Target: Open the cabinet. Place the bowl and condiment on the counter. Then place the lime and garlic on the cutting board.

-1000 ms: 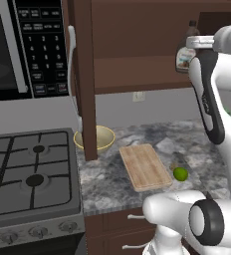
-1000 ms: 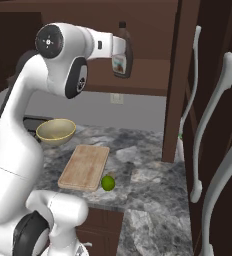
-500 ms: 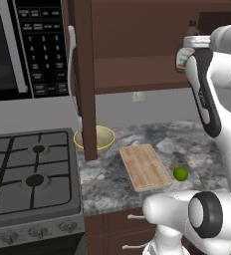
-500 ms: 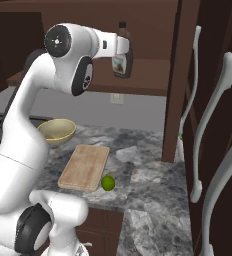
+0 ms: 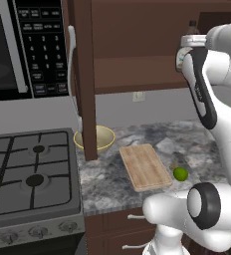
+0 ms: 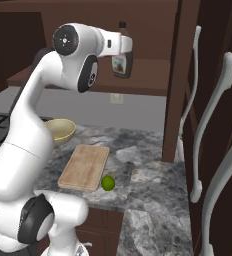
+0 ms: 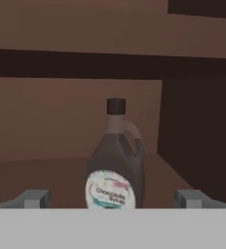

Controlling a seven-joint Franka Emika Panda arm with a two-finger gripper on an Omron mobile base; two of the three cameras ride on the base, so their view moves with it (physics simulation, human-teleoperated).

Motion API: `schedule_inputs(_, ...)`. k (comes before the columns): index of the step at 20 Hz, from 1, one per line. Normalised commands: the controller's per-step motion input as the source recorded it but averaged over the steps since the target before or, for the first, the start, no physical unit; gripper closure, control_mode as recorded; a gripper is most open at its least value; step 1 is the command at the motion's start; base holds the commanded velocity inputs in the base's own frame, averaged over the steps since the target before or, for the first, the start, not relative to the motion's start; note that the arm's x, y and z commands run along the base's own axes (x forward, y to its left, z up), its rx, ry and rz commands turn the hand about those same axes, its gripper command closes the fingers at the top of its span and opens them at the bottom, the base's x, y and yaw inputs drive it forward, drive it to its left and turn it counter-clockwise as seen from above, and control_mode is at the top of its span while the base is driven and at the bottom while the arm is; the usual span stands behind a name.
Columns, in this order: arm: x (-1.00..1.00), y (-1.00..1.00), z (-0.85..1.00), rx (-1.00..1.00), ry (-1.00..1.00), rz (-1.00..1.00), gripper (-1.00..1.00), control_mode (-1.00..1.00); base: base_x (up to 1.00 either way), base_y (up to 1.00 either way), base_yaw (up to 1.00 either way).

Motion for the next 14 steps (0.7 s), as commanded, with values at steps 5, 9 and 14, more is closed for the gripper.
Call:
schedule_inputs(5,0.25,-0.06,0.0,0.0,0.0,0.0,-1.0,-1.0,0.0,0.0,0.0)
schedule_inputs(9,0.25,-0.05,0.0,0.0,0.0,0.0,-1.0,-1.0,0.0,0.0,0.0)
schedule_inputs(14,0.25,-0.05,0.0,0.0,0.0,0.0,-1.0,-1.0,0.0,0.0,0.0)
